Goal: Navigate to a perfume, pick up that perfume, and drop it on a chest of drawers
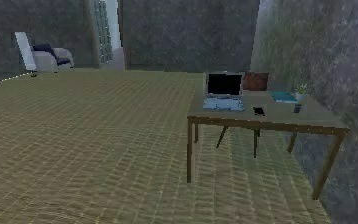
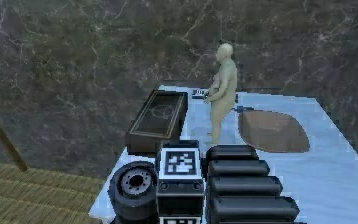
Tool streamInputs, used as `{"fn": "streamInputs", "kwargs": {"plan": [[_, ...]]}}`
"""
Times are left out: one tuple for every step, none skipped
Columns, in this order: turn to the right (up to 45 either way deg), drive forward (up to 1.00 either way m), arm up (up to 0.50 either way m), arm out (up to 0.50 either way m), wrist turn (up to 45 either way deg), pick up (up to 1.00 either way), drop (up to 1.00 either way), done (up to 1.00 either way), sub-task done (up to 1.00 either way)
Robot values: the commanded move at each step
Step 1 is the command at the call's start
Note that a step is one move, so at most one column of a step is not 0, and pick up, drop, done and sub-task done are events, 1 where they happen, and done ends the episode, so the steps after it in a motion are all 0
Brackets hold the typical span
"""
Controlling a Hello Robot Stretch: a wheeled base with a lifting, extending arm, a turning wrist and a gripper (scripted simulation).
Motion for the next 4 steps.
{"fn": "streamInputs", "kwargs": {"plan": [[-39.0,0.0,0.0,0.0,0.0,0.0,0.0,0.0,0.0],[45.0,0.0,0.0,0.0,0.0,0.0,0.0,0.0,0.0],[45.0,0.0,0.0,0.0,0.0,0.0,0.0,0.0,0.0],[15.0,0.0,0.0,0.0,0.0,0.0,0.0,0.0,0.0]]}}
